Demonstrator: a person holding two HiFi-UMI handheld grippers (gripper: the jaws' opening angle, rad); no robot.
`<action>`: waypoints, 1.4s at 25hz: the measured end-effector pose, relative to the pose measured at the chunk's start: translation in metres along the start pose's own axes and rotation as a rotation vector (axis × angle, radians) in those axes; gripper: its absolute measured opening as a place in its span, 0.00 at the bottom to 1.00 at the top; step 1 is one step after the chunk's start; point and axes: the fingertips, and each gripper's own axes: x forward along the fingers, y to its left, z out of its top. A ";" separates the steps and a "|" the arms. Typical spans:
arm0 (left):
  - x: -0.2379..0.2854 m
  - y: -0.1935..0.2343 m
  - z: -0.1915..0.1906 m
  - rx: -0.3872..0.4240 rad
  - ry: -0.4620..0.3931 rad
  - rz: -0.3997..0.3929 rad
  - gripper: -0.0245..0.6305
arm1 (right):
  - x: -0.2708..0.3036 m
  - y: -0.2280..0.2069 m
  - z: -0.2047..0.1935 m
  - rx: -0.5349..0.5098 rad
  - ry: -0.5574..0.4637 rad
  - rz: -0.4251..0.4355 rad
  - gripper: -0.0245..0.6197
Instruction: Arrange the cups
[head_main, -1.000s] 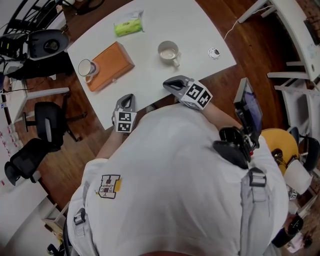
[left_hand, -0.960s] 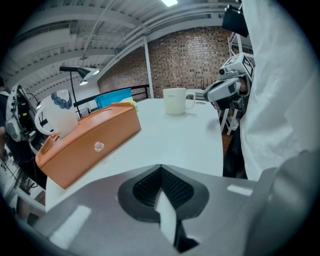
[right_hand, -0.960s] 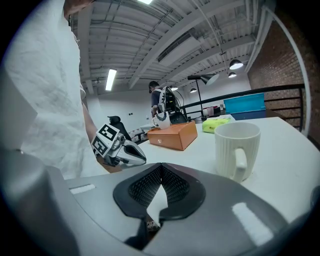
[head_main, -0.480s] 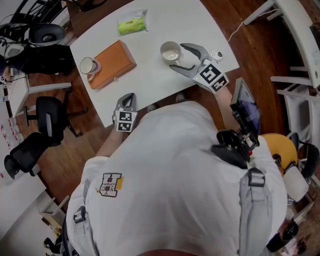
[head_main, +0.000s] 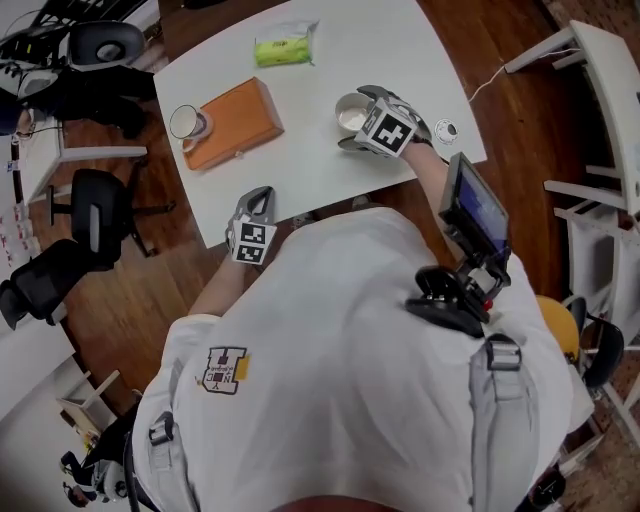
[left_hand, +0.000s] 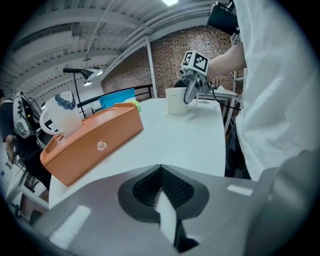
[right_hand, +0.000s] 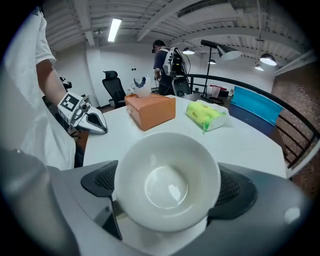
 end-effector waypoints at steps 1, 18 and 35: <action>0.000 0.000 0.000 -0.001 0.001 0.002 0.04 | 0.003 -0.001 0.002 0.001 0.004 -0.002 0.88; 0.003 0.002 -0.004 -0.021 0.002 0.032 0.04 | 0.010 -0.001 0.012 -0.010 -0.038 0.035 0.81; 0.000 -0.009 0.004 0.019 -0.057 -0.081 0.04 | -0.002 0.019 0.125 -0.139 -0.099 0.030 0.82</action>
